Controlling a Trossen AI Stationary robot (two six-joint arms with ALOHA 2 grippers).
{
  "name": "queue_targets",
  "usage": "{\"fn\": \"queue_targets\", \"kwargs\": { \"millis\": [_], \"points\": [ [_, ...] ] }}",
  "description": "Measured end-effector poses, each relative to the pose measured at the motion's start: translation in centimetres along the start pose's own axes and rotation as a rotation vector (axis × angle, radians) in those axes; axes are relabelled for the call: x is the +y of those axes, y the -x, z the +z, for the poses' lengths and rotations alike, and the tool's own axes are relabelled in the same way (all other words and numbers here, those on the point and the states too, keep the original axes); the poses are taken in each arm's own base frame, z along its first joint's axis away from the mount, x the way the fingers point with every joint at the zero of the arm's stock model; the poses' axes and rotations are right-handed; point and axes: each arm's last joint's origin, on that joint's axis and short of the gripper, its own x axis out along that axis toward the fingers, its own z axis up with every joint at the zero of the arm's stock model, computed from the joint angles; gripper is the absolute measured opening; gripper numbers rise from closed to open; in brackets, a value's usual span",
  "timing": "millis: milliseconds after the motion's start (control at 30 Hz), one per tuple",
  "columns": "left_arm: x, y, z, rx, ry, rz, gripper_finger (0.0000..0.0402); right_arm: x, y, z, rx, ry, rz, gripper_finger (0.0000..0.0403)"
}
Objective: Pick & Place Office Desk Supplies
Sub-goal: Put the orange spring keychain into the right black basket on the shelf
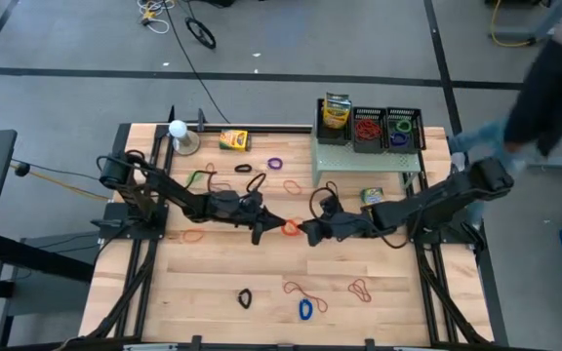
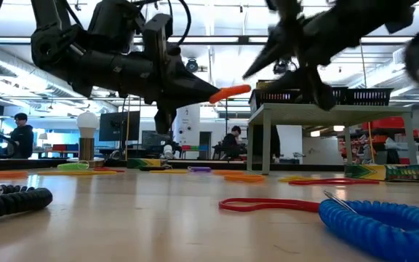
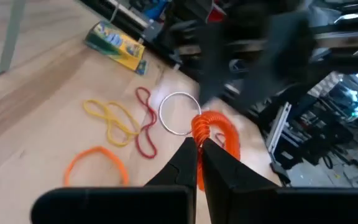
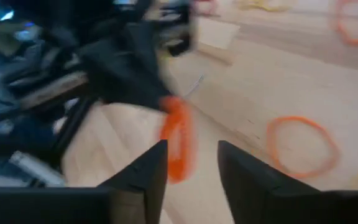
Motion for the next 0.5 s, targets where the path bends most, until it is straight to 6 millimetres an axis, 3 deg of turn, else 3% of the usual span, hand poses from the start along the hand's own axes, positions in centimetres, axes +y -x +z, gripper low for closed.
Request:
{"fn": "queue_targets", "kwargs": {
  "millis": [133, 267, 367, 500],
  "points": [
    [-0.1, 0.0, 0.2, -0.033, 0.011, 0.000, 0.0011, -0.4, -1.2, -0.1, -0.001, -0.051, -0.002, 0.0181],
    [0.0, 0.0, 0.3, -0.035, 0.019, 0.004, 0.0011, 0.3, -1.8, 0.0, 0.003, -0.049, 0.102, 0.0179],
    [0.0, 0.0, 0.5, -0.041, 0.020, -0.007, 0.0011, 0.3, -2.0, 0.0, -0.009, -0.051, 0.102, 0.0155],
    [0.1, 0.0, 0.4, -0.031, 0.016, 0.000, 0.0013, 0.4, -1.8, 0.0, -0.060, -0.049, 0.091, 0.0094]
  ]
}}
